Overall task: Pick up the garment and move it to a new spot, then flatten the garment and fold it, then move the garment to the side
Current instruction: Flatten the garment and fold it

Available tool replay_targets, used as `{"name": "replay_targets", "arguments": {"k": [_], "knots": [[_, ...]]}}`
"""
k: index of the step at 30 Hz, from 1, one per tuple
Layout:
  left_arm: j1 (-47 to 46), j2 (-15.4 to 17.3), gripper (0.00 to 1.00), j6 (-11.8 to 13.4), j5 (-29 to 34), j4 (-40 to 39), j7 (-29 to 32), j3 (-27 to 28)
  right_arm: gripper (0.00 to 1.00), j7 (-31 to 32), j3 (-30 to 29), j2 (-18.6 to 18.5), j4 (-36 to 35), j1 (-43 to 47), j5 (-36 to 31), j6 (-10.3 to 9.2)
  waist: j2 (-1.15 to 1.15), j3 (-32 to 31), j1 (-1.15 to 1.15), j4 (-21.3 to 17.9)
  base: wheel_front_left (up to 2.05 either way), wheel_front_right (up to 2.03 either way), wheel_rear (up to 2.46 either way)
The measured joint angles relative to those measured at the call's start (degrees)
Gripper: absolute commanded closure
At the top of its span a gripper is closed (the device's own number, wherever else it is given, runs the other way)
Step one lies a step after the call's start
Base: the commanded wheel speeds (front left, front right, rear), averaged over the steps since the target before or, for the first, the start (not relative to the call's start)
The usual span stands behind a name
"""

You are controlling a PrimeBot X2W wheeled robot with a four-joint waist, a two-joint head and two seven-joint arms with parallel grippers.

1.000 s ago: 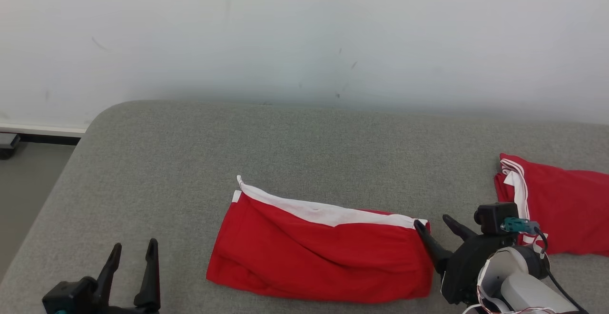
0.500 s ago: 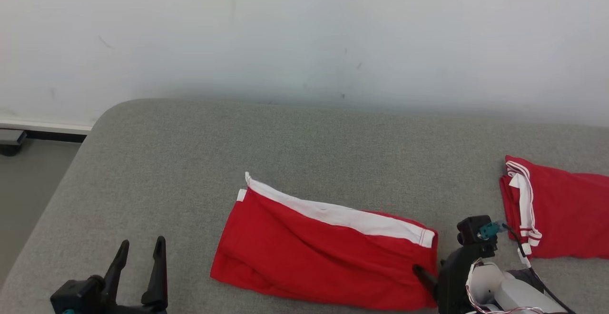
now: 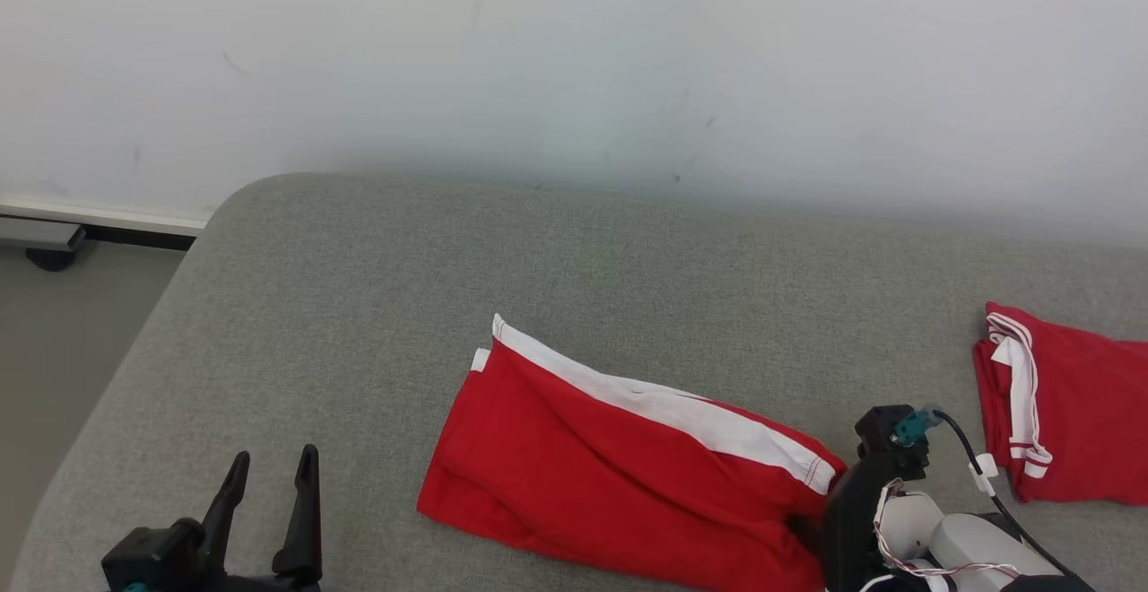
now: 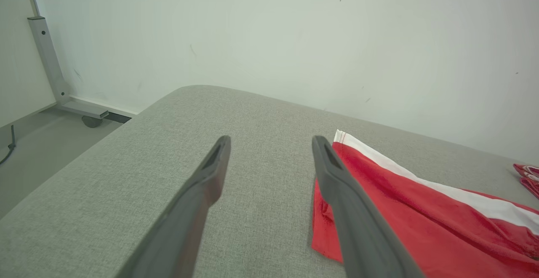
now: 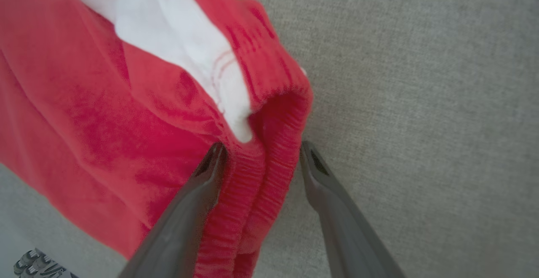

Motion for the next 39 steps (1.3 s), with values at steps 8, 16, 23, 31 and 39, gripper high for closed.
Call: {"name": "replay_targets", "arguments": {"k": [8,16,23,31,39], "knots": [[0.0,-0.3,0.0,0.0,0.0,0.1,0.0,0.6,1.0,-0.1,0.2,0.6,0.4,-1.4,0.0,1.83,0.0,0.3,0.0,0.3,0.0,0.0,0.0],[1.0,-0.3,0.0,0.0,0.1,0.0,0.0,1.5,1.0,-2.9,-1.9,-3.1,1.3,-3.0,0.0,2.8,0.0,-0.3,0.0,-1.2,0.0,0.0,0.0],[2.0,-0.5,0.0,0.0,0.2,-0.1,0.0,1.7,1.0,-4.1,-2.9,-5.2,1.3,-3.8,0.0,3.63,0.0,-0.3,0.0,-2.8,0.0,0.0,0.0],[1.9,-0.8,0.0,-0.1,0.5,-0.1,0.0,1.7,1.0,-2.1,-2.9,-5.0,-2.8,-4.8,3.3,7.66,0.0,-0.3,0.01,-4.0,0.0,0.0,0.0],[1.8,-1.7,0.0,-0.8,0.6,0.7,0.0,0.9,1.0,2.5,-2.9,-3.3,-7.8,-5.4,8.4,8.57,0.0,-0.5,0.0,-4.0,0.0,0.0,0.0]]}}
